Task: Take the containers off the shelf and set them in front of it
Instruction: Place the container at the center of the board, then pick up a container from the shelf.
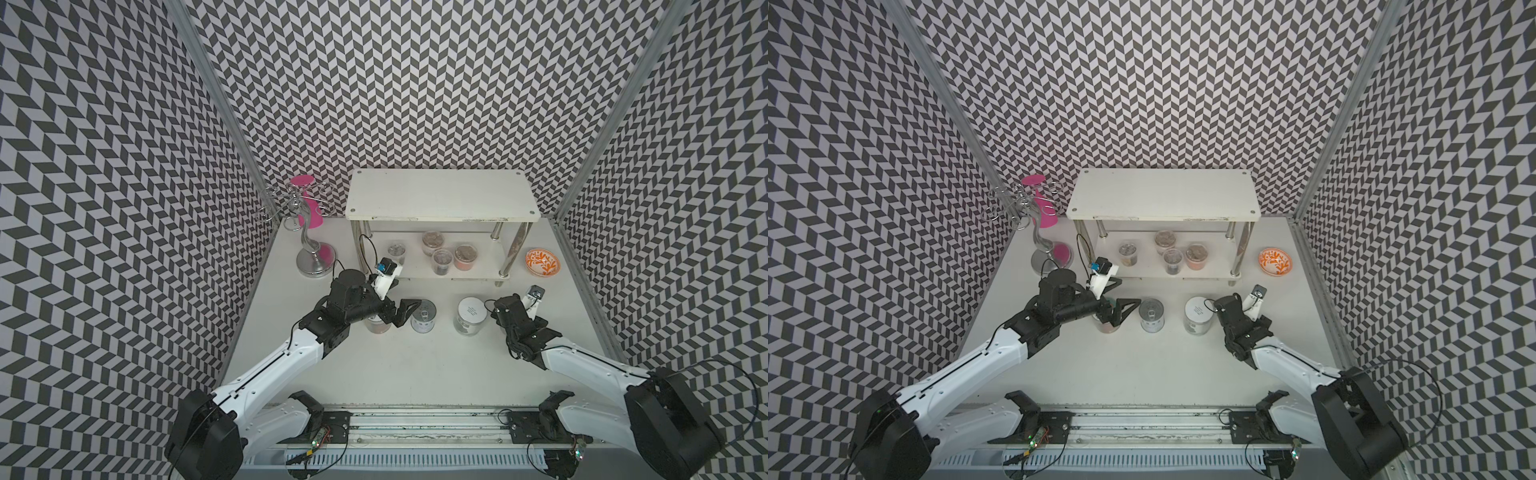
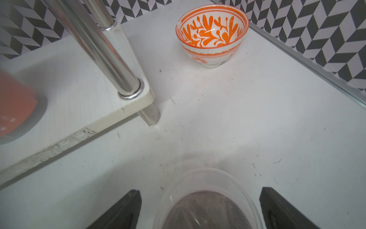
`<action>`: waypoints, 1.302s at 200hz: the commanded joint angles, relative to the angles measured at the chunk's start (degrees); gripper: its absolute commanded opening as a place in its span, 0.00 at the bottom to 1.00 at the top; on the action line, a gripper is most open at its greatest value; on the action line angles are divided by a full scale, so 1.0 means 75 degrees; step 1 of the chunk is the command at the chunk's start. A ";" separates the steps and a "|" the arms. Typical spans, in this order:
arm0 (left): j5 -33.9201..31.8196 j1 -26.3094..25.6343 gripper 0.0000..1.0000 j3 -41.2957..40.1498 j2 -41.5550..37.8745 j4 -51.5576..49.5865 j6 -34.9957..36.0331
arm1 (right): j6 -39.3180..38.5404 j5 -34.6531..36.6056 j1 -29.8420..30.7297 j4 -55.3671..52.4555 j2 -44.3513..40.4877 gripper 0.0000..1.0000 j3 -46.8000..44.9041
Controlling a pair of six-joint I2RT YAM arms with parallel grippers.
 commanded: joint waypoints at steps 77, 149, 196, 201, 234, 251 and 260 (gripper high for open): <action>-0.1181 0.0285 1.00 0.0229 0.0064 -0.0469 -0.0568 | -0.2215 -0.0796 0.0003 -0.0312 -0.2901 1.00 0.0474; -0.3570 -0.0252 1.00 -0.0007 0.0245 -0.0050 -0.2322 | -0.4921 -0.5219 0.0000 0.0553 -0.4808 1.00 0.0352; -0.4926 -0.0552 1.00 0.0539 0.1857 0.0725 -0.2890 | -0.5587 -0.6838 0.0005 0.0377 -0.4553 1.00 0.0695; -0.5089 -0.0552 1.00 0.0666 0.2026 0.0759 -0.2923 | -0.5657 -0.6917 -0.0003 0.0321 -0.4492 1.00 0.0740; -0.5373 -0.0504 1.00 0.1406 0.3144 0.1161 -0.2714 | -0.5874 -0.7163 0.0003 0.0211 -0.4236 1.00 0.0935; -0.5510 -0.0462 1.00 0.1714 0.3669 0.1199 -0.2644 | -0.5921 -0.7128 -0.0001 0.0271 -0.4170 1.00 0.1000; -0.5556 -0.0426 1.00 0.1803 0.3872 0.1232 -0.2644 | -0.5962 -0.7127 0.0003 0.0261 -0.4116 0.99 0.1050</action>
